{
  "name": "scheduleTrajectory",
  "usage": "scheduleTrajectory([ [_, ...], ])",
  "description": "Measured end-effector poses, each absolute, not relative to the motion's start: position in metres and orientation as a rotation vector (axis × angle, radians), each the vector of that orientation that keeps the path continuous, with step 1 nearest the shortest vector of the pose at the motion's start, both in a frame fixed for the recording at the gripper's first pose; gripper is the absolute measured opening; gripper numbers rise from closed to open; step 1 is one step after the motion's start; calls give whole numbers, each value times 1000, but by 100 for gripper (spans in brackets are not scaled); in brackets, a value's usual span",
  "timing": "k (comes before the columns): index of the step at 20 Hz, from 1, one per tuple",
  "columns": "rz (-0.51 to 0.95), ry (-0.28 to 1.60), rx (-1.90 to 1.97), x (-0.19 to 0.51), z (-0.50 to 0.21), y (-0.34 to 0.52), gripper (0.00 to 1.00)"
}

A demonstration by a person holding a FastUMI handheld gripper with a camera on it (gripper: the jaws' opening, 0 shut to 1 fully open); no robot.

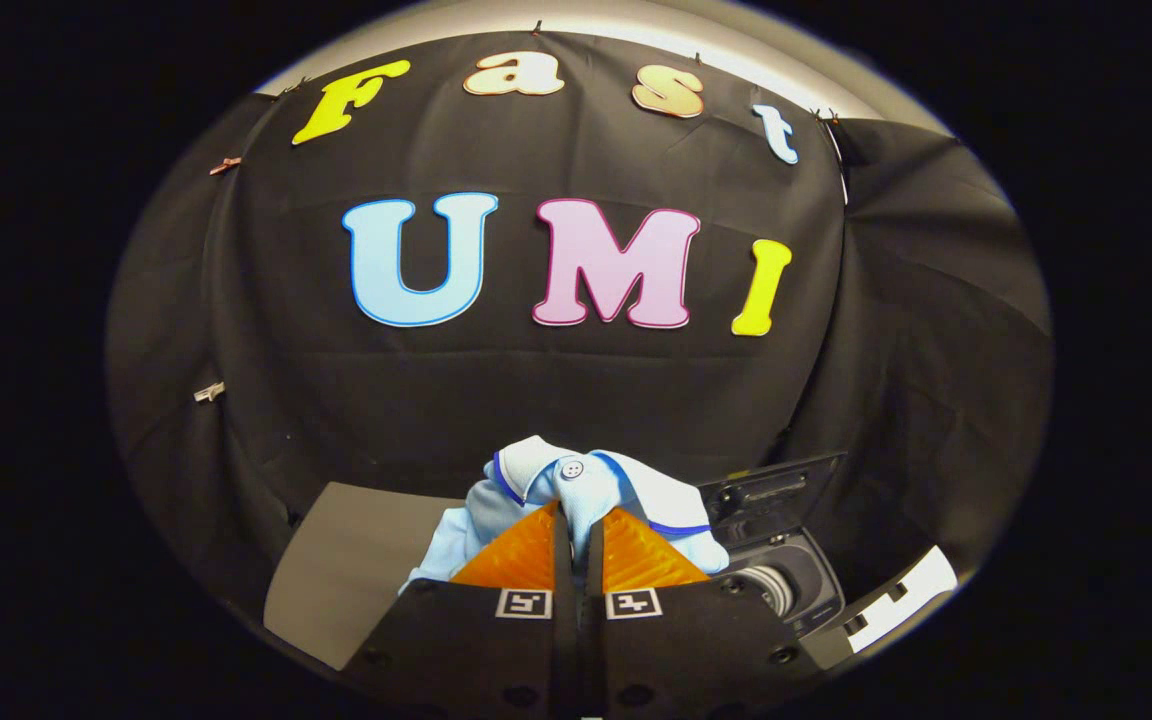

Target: Put the clothes into the washing machine and then close the washing machine lid.

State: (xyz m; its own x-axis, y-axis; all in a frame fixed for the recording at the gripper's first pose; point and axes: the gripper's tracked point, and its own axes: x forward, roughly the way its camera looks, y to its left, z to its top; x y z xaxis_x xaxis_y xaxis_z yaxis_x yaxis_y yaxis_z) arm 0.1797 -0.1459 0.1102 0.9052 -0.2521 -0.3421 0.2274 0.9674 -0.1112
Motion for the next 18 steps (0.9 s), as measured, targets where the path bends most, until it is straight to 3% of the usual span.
scheduleTrajectory([
  [18,-296,377,-96,171,120,-354,5],
])
